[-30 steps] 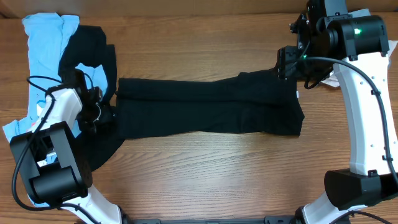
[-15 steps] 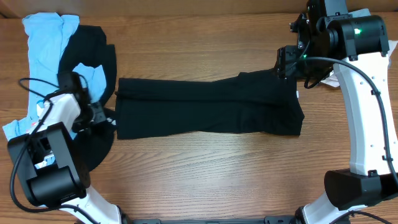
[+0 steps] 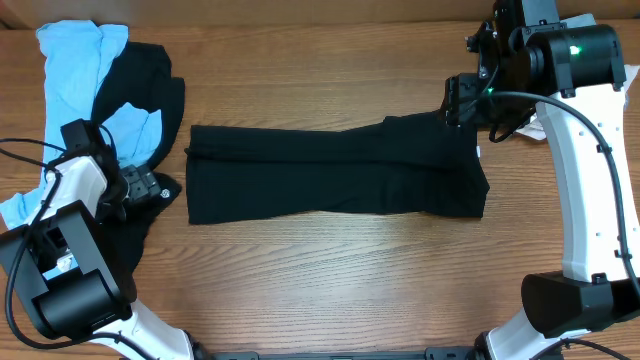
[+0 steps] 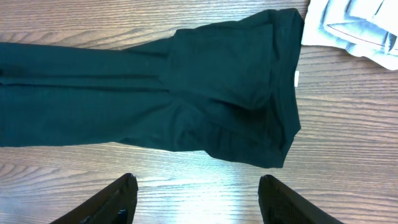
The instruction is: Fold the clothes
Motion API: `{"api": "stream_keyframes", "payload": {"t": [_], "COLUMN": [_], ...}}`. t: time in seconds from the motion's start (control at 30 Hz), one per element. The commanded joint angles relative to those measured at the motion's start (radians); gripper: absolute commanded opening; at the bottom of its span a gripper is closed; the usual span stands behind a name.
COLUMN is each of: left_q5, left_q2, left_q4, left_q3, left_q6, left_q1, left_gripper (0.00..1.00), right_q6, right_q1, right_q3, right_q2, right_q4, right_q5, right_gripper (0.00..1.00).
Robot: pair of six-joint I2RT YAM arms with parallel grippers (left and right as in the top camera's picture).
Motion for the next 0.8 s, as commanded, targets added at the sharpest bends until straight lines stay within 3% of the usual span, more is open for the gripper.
{"api": "stream_keyframes", "payload": {"t": [0.0,0.13,0.33,0.77], "left_q5": [0.096,0.114,0.367,0.365], "left_q2": [0.0,-0.001,0.001,0.133], "left_q4": [-0.048,-0.13,-0.135,-0.023], "left_q3": [0.104,0.235,0.307,0.278], "left_q6": [0.054,0.088,0.249,0.353], "left_q1": [-0.011,-0.028,-0.069,-0.214], "left_gripper": [1.0,1.0,1.0,1.0], "right_q6": [0.005,0.005,0.005,0.005], "right_q1": [-0.001,-0.001,-0.001,-0.001], "right_q3": [-0.004,-0.004,-0.004,-0.004], "right_q2": [-0.003,-0.003,-0.003,-0.003], "right_q4": [-0.001,-0.001,0.003,0.003], "right_q5": [-0.002,-0.002,-0.002,-0.002], "right_gripper": [0.67,0.67,0.67,0.67]}}
